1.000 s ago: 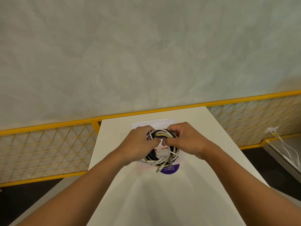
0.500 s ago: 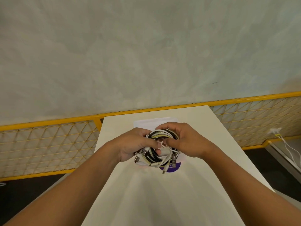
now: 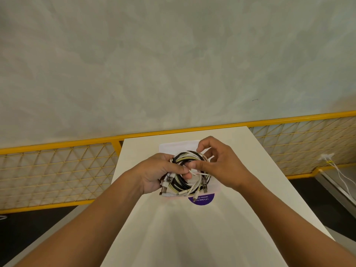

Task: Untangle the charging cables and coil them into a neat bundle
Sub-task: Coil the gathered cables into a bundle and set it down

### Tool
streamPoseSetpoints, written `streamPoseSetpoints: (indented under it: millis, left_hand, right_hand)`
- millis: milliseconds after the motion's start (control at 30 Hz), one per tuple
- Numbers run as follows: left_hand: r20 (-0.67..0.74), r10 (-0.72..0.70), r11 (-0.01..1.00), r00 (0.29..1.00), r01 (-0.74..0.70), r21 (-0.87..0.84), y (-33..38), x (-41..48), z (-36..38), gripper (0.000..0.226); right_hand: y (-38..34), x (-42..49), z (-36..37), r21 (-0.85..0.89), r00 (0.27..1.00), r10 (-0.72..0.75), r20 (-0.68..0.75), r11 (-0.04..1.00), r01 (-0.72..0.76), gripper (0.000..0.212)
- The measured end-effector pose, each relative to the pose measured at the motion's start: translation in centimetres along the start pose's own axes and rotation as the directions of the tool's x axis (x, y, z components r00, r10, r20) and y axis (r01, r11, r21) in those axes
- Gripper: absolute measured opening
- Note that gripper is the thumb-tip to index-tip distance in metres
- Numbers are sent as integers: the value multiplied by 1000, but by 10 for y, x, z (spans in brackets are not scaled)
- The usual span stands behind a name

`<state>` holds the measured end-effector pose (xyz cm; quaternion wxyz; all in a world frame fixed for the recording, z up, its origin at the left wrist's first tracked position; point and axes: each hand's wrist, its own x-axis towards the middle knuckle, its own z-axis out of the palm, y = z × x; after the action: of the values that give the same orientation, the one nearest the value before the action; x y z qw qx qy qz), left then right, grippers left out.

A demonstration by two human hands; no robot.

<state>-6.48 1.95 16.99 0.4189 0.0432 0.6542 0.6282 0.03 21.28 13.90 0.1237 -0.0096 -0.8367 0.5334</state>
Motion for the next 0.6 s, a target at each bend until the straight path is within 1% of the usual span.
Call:
streamPoseSetpoints:
  millis: [67, 100, 133, 200, 267, 300, 367, 433, 467, 533, 567, 600]
  left_hand:
    - [-72, -10, 1000, 997, 10, 5, -1, 3, 1, 22]
    - [-111, -9, 1000, 994, 10, 5, -1, 5, 2, 25]
    - [-149, -1, 1000, 989, 2, 8, -1, 6, 2, 28]
    - [-199, 17, 1000, 980, -16, 7, -2, 7, 1, 35]
    - [-186, 16, 1000, 982, -16, -1, -3, 6, 1, 45]
    - [-169, 18, 1000, 986, -17, 7, -4, 5, 2, 49]
    - [-146, 44, 998, 988, -37, 50, -5, 6, 4, 41]
    - [-124, 83, 991, 989, -68, 119, -5, 6, 5, 33]
    - [-107, 99, 985, 989, -82, 154, -6, 6, 6, 35]
    - [-73, 109, 978, 991, -94, 188, -6, 5, 6, 45]
    - [-64, 115, 972, 991, -100, 211, -6, 5, 6, 46]
    - [-61, 129, 961, 990, -110, 254, -6, 6, 6, 42]
  right_hand:
    - [-2, 0, 3, -60, 999, -51, -9, 997, 51, 16]
    - [-2, 0, 4, -120, 998, -64, 8, 991, 64, 12]
    - [-2, 0, 5, -196, 997, -65, 32, 978, 70, 13]
    - [-1, 0, 4, -315, 996, -10, 93, 948, 39, 25]
    - [-1, 1, 2, -329, 988, 66, 137, 944, -18, 28]
    - [-1, 1, 2, -321, 984, 83, 155, 947, -29, 24]
    - [-2, 2, 3, -269, 976, 88, 198, 963, -32, 12]
    - [-3, 2, 1, -160, 966, 113, 230, 984, -77, 5]
    - [-6, 2, -1, -105, 960, 140, 244, 988, -117, 2]
    - [-9, 2, -6, -20, 938, 195, 287, 980, -198, 6]
    - [-10, 2, -7, 20, 924, 217, 315, 972, -235, 9]
    - [-11, 2, -8, 68, 911, 237, 337, 959, -275, 13]
